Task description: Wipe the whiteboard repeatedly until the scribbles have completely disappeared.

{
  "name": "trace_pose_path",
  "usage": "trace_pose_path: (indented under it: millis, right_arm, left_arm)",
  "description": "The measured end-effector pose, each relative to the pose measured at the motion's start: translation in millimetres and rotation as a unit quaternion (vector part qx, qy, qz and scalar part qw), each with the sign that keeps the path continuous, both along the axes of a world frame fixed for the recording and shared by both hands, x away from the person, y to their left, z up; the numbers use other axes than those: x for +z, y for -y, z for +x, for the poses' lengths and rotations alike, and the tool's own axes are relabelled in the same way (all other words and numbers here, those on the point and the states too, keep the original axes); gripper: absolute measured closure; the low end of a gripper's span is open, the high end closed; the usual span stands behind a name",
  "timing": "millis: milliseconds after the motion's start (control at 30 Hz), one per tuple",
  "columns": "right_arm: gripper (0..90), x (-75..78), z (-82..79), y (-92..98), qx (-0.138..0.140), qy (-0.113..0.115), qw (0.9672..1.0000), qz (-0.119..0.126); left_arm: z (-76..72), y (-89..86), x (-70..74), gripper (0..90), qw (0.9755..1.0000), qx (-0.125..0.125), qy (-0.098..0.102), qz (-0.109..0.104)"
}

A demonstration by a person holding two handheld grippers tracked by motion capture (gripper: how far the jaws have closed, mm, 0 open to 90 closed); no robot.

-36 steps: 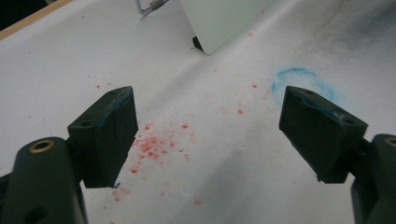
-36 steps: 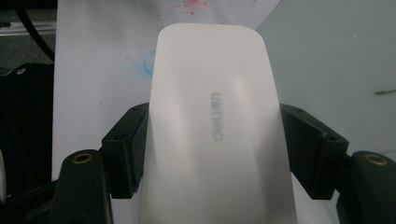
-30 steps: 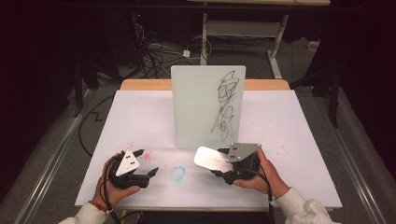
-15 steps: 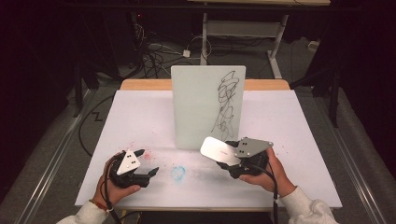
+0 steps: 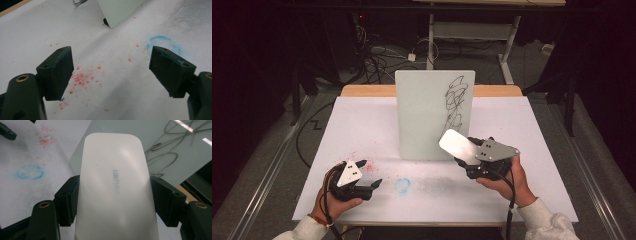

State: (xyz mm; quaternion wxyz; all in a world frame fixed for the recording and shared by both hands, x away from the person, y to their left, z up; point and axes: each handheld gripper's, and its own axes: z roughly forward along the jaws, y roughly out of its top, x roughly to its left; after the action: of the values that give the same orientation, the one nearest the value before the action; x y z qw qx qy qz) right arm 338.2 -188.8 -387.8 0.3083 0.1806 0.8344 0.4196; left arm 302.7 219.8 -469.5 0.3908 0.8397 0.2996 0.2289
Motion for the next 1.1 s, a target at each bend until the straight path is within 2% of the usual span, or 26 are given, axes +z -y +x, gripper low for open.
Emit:
trace_pose_path:
  millis: [133, 233, 333, 433, 533, 600, 633, 700, 733, 800, 967, 1000, 1067, 1100]
  right_arm:
    - [30.9, 8.5, 4.3, 3.6, -0.03, 0.038, 0.9988, 0.004]
    - [30.9, 14.0, 10.1, 6.7, -0.057, 0.062, 0.9964, 0.004]
    - [30.9, 23.1, 15.6, 9.8, -0.079, 0.087, 0.9929, 0.022]
    - [30.9, 35.6, 19.3, 8.7, -0.093, 0.129, 0.987, 0.024]
    - [30.9, 46.4, 24.3, 5.5, -0.12, 0.155, 0.9802, 0.027]
    - [30.9, 53.8, 29.2, 3.6, -0.125, 0.163, 0.9783, 0.028]
    - [30.9, 57.0, 31.6, 1.4, -0.132, 0.172, 0.9759, 0.023]
    - [30.9, 60.9, 36.9, -4.9, -0.151, 0.197, 0.9686, 0.006]
    - [30.9, 62.4, 40.3, -7.5, -0.155, 0.202, 0.9669, 0.003]
    - [30.9, 64.0, 47.8, -10.8, -0.156, 0.203, 0.9666, 0.005]
    - [30.8, 60.0, 60.4, -17.3, -0.175, 0.216, 0.9606, -0.011]
    - [30.8, 58.7, 61.8, -17.9, -0.178, 0.216, 0.9601, -0.008]
    - [30.9, 57.4, 65.1, -17.1, -0.169, 0.211, 0.9626, 0.008]
    - [30.9, 56.4, 66.7, -17.7, -0.171, 0.209, 0.9626, 0.012]
  left_arm:
    - [1.0, 1.6, 1.4, 19.3, 1.0, -0.003, 0.003, 0.003]
    - [1.7, 3.4, 0.9, 19.3, 1.0, -0.005, 0.002, 0.006]
    - [1.5, 3.2, 1.3, 19.3, 1.0, -0.005, 0.002, 0.004]
    - [1.4, 3.0, 0.9, 19.3, 1.0, -0.006, 0.001, 0.005]
    - [0.6, 2.4, 1.5, 19.3, 1.0, -0.005, 0.003, 0.003]
    - [-0.1, 1.8, 1.8, 19.3, 1.0, -0.005, 0.004, 0.002]
    - [-0.2, 1.6, 1.8, 19.3, 1.0, -0.005, 0.004, 0.003]
    - [-0.1, 1.4, 1.8, 19.3, 1.0, -0.005, 0.003, 0.002]
    - [0.0, 1.6, 1.9, 19.3, 1.0, -0.005, 0.003, 0.003]
    - [-0.2, 2.1, 2.2, 19.3, 1.0, -0.007, 0.003, 0.005]
    - [-0.3, 3.0, 0.8, 19.4, 0.9999, -0.01, -0.002, 0.007]
    - [-0.3, 2.6, 1.1, 19.4, 0.9999, -0.011, -0.002, 0.004]
    - [-0.4, 2.1, 1.6, 19.6, 0.9999, -0.011, -0.003, -0.001]
    - [-0.3, 2.0, 1.9, 19.6, 0.9999, -0.011, -0.004, -0.001]
